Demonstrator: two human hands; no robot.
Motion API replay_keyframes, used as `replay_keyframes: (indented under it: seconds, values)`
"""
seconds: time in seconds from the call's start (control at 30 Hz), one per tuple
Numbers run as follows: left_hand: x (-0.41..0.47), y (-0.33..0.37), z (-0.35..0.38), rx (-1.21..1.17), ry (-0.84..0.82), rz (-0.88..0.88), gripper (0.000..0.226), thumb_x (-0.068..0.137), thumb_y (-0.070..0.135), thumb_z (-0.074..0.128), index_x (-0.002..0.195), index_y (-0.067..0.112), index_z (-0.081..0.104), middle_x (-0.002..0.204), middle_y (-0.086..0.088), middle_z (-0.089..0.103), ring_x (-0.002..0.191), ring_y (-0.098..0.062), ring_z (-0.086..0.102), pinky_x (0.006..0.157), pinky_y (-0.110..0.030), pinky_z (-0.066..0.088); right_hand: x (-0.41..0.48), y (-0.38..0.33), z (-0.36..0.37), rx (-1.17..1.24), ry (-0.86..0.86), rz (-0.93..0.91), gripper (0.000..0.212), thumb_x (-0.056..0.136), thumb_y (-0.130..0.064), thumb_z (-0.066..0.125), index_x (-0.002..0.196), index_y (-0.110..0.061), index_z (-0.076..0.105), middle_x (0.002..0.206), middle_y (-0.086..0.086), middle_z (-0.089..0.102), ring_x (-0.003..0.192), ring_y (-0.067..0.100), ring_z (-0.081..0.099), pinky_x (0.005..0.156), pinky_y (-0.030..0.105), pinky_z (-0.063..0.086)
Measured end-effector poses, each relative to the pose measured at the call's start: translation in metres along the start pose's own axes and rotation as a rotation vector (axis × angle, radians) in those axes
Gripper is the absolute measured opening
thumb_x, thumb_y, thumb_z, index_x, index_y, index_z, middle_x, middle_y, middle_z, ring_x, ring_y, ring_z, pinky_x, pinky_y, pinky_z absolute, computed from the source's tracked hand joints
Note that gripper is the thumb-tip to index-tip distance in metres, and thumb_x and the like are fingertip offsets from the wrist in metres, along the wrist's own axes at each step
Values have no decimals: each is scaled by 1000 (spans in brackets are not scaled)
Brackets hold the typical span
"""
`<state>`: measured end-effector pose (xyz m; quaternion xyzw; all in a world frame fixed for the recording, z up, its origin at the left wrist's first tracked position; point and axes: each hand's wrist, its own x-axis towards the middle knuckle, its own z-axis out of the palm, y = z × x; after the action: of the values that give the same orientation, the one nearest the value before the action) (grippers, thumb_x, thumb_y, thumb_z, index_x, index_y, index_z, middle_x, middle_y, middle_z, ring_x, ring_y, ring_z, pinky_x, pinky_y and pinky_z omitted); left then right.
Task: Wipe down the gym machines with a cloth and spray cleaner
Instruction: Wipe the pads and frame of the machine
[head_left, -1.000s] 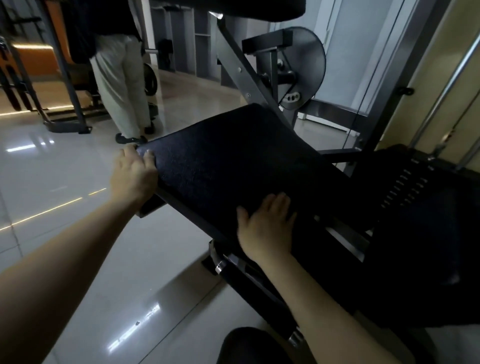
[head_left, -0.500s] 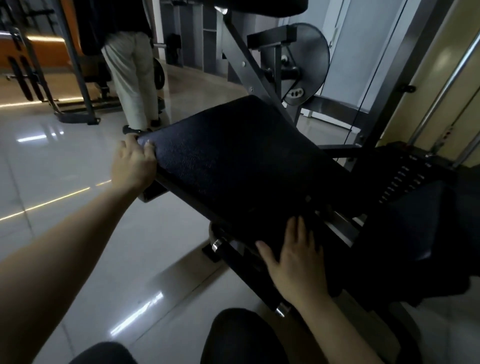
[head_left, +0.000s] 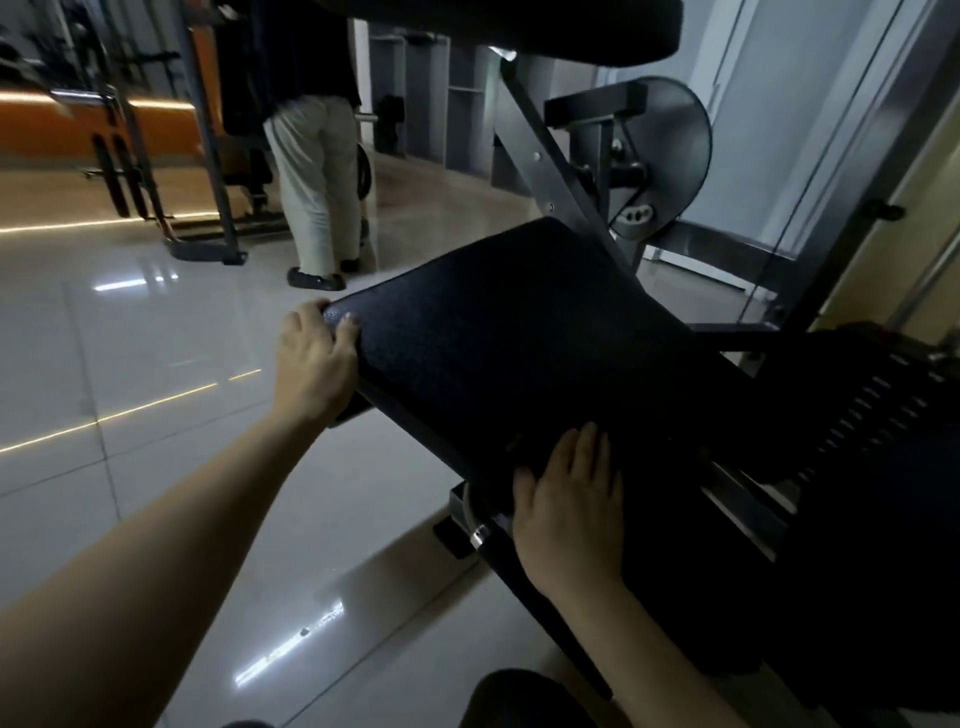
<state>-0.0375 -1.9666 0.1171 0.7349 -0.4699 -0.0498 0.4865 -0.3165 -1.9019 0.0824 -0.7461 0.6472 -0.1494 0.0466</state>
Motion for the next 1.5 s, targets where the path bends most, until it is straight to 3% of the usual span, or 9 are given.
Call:
replay_keyframes:
  seconds: [0.37,0.63,0.83,0.97,1.07,1.13,1.27,1.4,1.5]
  values:
    - [5,-6,-14,4,-24,59,35,111,36,32,130,17,54,122,-11,63,113,-29,58,94,-46,46,163,-169,-7,101,-53,-715,56,106,-38,24,159,-20,24,168,-2,15,155,15,5,125,41,4]
    - [0,4,-21,216,15,34,33,110,34,34,126,17,58,115,-16,66,106,-36,58,79,-39,36,190,-39,-2,-26,107,-352,84,92,-70,9,156,-20,30,166,5,22,151,26,21,117,44,22]
    - [13,21,-21,406,-23,-4,32,104,27,37,127,13,56,121,-18,64,110,-36,54,92,-49,46,192,44,-13,58,-39,98,78,100,-62,12,160,-12,14,166,14,15,151,37,16,121,56,14]
    - [26,61,6,429,-42,138,43,99,23,47,142,13,47,132,-16,58,120,-35,52,103,-50,39,167,-44,9,21,133,-369,60,98,-47,39,132,-3,61,132,24,61,115,45,58,98,56,45]
    - [48,89,33,383,-79,162,30,101,28,43,125,16,55,123,-14,62,115,-35,55,99,-50,43,177,-79,5,55,113,-771,56,102,-46,39,150,-18,44,156,9,42,143,34,36,116,51,27]
    - [60,96,49,350,-96,157,31,105,33,39,125,16,56,123,-14,61,114,-34,57,97,-51,47,208,-79,-8,38,-33,-792,64,101,-53,36,158,-26,24,166,0,22,153,24,13,121,48,15]
    - [70,90,64,403,-141,147,45,107,39,40,148,18,37,134,-11,51,115,-31,59,92,-47,52,273,-66,-17,-26,-54,-763,66,99,-64,29,159,-39,14,168,-3,14,154,22,8,123,47,9]
    - [92,89,58,219,-209,-53,46,101,59,44,119,21,62,100,-1,66,82,-11,58,68,-30,44,316,-62,-18,-8,-23,-722,69,97,-72,23,158,-39,20,166,-3,20,153,21,14,122,47,14]
    - [88,84,58,350,-186,50,53,98,67,43,109,20,65,95,-4,69,84,-18,63,75,-36,52,367,-41,-22,9,12,-559,72,97,-73,22,157,-35,26,166,-1,22,153,24,18,120,50,18]
